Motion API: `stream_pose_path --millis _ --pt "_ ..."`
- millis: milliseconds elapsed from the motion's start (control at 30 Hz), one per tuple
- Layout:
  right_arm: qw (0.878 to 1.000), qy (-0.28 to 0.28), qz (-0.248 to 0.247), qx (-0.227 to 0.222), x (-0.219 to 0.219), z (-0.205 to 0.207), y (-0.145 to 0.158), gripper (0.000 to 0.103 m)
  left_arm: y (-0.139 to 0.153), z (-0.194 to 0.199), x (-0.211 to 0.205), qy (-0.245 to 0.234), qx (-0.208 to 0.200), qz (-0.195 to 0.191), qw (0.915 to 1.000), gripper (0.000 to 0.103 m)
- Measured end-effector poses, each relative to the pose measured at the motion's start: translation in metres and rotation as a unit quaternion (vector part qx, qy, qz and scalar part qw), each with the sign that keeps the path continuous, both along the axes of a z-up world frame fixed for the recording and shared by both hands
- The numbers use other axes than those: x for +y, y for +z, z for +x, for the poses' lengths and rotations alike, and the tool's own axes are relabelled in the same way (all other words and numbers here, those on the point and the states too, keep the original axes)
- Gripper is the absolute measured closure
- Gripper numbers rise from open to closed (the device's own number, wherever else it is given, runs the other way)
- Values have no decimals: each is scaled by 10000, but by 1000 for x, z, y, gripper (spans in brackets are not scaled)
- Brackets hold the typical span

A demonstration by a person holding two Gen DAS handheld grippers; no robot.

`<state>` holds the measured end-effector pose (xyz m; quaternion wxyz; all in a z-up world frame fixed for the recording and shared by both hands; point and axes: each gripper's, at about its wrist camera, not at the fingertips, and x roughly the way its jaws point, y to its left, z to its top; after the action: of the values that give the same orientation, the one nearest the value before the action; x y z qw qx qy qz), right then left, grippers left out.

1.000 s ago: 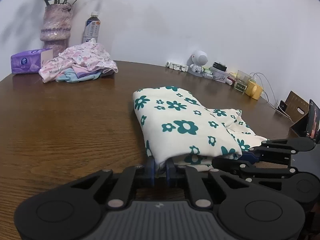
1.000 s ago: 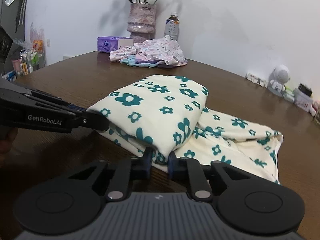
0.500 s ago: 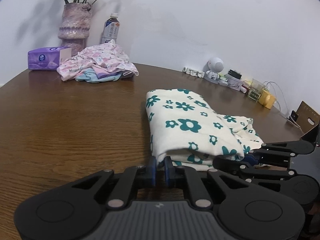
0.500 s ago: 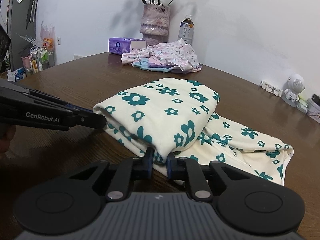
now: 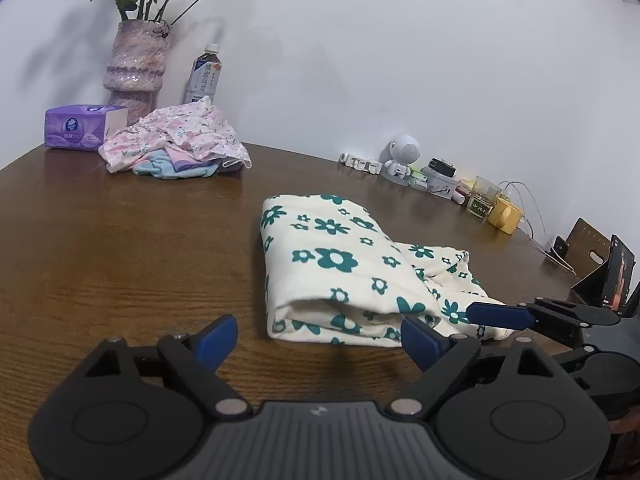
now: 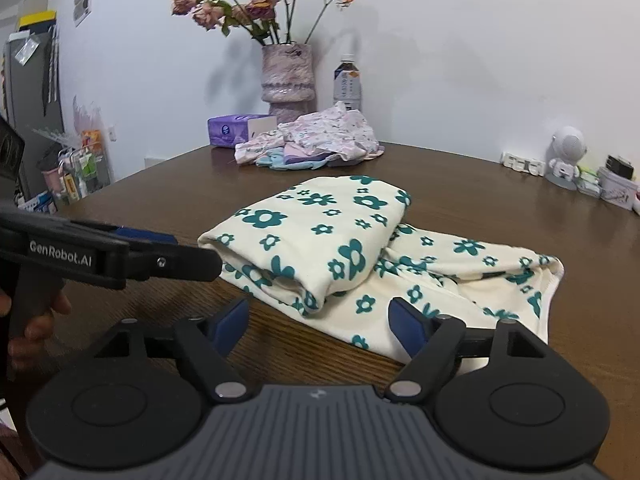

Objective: Fold clothes
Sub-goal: 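Pull both open tools back from the rolled dress bundle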

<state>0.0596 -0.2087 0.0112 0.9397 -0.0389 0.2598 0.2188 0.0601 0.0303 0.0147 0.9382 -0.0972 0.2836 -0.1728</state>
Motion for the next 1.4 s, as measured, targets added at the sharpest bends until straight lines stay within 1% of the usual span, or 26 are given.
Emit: stream_pose_path --millis 100,167,200,233,300,400,533,700,867,1033,1233,1400 --pt "9995 -88 280 83 -7 -1 -1 20 0 -3 -1 17 -37 -5 10000 14" --pt "9984 -151 509 168 -13 -1 -2 13 -1 -5 -2 26 -60 5 10000 13" --pt "9977 -184 614 204 -16 -2 -3 7 -2 -6 -3 23 -65 22 10000 13" --pt "9976 -213 628 186 -16 -4 -3 3 -2 -7 -5 18 -65 44 10000 13" --pt "9975 -271 636 140 -17 -8 -4 1 -4 -9 -7 9 -71 103 9999 13" --pt "9974 -379 611 95 -17 -12 -6 1 -6 -12 -12 -4 -54 179 9998 12" --pt "9959 -518 716 194 -20 -15 -10 1 -8 -16 -15 -2 -1 148 9999 11" --pt "9949 -707 683 238 -22 -19 -15 0 -13 -19 -15 19 167 39 9999 9" --pt "9947 -717 719 179 -22 -24 -17 0 -15 -25 -14 92 135 9 9999 9" --pt "9953 -741 611 146 -19 -25 -16 0 -16 -29 -13 185 71 50 9998 9" --pt "9956 -792 468 154 -15 -25 -17 0 -16 -32 -8 237 61 6 9997 9" --pt "9954 -875 384 94 -13 -27 -16 0 -15 -34 -7 241 98 45 9997 9"
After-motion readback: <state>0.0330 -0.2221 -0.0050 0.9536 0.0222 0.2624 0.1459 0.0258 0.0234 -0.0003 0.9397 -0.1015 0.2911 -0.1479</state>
